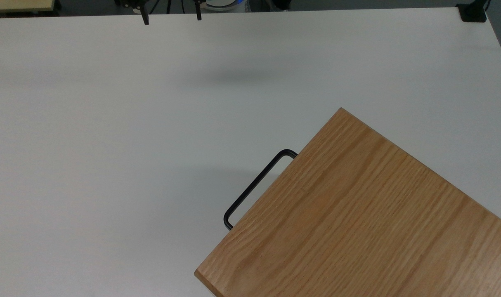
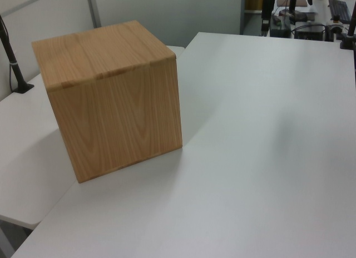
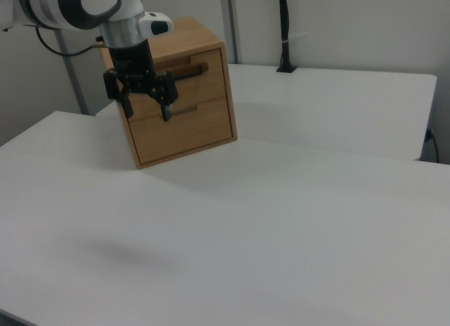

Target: Close the drawer by sliding it

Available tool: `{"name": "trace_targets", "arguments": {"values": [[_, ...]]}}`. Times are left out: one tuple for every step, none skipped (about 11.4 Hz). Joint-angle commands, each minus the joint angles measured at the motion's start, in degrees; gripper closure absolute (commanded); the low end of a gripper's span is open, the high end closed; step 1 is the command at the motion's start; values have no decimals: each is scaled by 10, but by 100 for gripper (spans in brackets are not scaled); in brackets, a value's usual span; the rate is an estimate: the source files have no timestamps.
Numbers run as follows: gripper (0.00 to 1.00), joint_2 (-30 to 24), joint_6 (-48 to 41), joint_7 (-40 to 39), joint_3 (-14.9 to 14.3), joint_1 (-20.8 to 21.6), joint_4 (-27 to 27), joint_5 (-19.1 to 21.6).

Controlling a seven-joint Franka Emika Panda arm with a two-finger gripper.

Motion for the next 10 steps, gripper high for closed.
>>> {"name": "trace_targets", "arguments": {"values": [[0, -17, 9, 75, -8, 10, -16, -6], [0, -17, 9, 88, -8, 8, -16, -6], [0, -17, 9, 86, -8, 6, -15, -4], [0, -16, 10, 85, -8, -4, -15, -3], [0, -16, 10, 84, -1, -12, -15, -3], [0, -16, 10, 85, 8, -20, -15, -3], [0, -16, 10, 86, 14, -25, -15, -3], [0, -16, 9, 89, 14, -24, -15, -4], [0, -16, 9, 89, 14, -24, -15, -4], [0, -16, 9, 88, 14, -24, -15, -4]]}}
